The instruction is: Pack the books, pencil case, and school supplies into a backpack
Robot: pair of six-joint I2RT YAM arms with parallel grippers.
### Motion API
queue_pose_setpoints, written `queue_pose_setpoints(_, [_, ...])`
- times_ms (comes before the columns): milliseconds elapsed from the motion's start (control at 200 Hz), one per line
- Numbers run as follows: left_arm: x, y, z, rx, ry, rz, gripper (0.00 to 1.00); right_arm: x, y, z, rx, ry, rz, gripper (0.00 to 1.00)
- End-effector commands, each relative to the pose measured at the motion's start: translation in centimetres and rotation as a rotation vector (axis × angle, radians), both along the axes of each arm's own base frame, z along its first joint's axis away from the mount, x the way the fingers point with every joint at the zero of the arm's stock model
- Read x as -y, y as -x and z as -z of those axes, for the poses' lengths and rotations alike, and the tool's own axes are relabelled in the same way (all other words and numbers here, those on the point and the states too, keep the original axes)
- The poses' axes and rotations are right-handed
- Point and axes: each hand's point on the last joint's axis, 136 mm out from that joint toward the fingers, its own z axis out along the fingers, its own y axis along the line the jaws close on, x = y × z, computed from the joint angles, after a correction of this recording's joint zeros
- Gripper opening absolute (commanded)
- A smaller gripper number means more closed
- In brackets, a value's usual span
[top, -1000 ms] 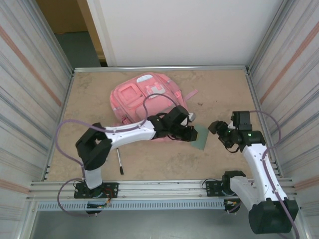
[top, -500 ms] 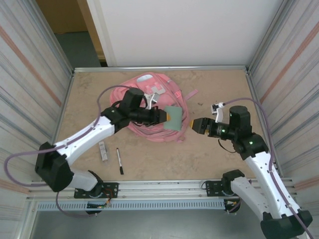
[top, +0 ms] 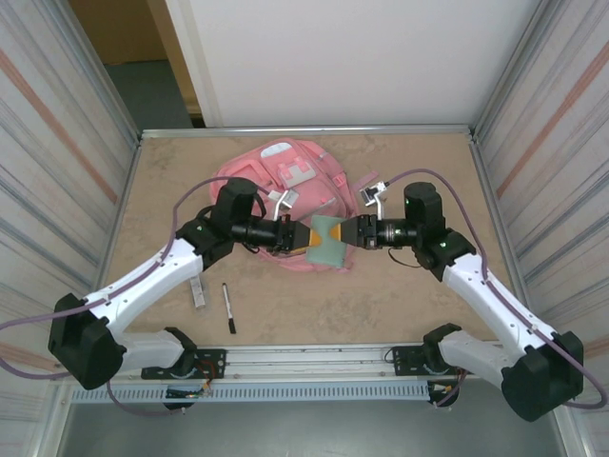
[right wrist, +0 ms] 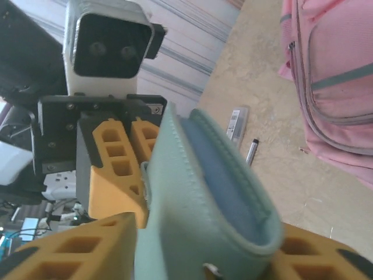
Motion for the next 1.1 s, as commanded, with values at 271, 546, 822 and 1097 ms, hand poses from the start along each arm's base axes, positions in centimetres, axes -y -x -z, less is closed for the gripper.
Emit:
queue_pose_setpoints(271, [0.3, -0.7, -3.7, 0.089, 0.150, -0.001, 0.04, -2.2, 0.7, -0.5, -0.086, -0.059, -0.086, 0.50])
queue_pose_setpoints(546, [-0.4, -1.8, -1.5, 0.096, 0.073, -0.034, 0.41, -2.2, 0.4, -0.6, -0.102, -0.050, -0.073, 0.18])
queue_pose_setpoints(822, [-4.6, -6.2, 2.8, 0.237, -0.185, -0.191, 0.50, 2.2, -2.7, 3.8, -0.244, 0.091, 0.137, 0.00])
queue_pose_setpoints(1097, [-5.6, -10.5, 8.6, 0.609, -0.755, -0.134, 0.56, 11.9, -5.9, 9.0, -0.390, 0.322, 0.495, 0.00])
